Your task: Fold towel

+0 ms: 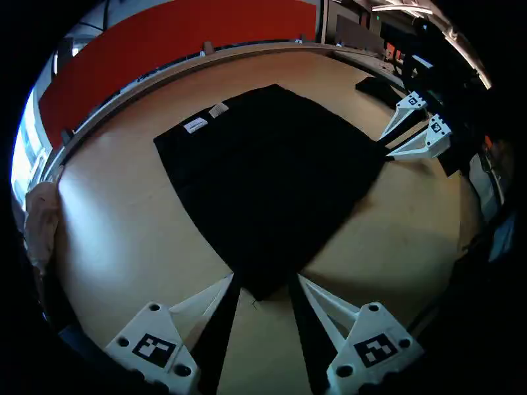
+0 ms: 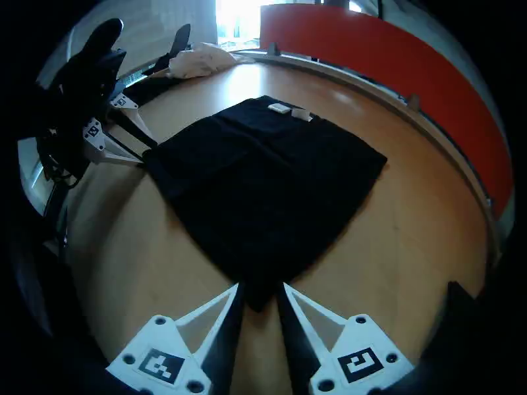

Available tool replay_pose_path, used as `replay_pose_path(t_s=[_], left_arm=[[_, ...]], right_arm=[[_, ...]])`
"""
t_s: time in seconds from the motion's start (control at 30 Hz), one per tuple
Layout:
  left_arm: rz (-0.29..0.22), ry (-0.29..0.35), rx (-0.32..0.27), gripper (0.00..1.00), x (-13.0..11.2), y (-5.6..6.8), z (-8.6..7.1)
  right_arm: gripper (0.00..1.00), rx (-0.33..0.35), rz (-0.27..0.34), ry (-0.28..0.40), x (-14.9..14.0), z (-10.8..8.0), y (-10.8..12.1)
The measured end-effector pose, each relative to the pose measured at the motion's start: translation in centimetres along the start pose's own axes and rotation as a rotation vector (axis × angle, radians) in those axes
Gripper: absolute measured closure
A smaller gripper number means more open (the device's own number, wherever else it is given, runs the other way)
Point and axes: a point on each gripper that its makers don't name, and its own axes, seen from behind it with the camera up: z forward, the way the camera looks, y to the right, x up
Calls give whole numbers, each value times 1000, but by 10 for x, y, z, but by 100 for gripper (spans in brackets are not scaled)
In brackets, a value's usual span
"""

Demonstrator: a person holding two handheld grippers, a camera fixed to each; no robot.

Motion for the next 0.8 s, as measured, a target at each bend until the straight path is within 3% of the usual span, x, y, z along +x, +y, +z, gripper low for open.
replay_pose_path(t_s=[0.1, 0.3, 0.5, 0.8], left_arm=[[-2, -4, 3, 66, 0, 0, 0], [3, -10, 9, 83, 0, 3, 0], [18, -23, 8, 87, 1, 6, -1], [-28, -1, 6, 88, 17, 4, -13]], right_arm=[[79, -8, 7, 0, 0, 0, 1], [81, -17, 19, 12, 5, -2, 2], [81, -29, 22, 26, 11, -5, 4], [81, -41, 24, 52, 20, -14, 7]])
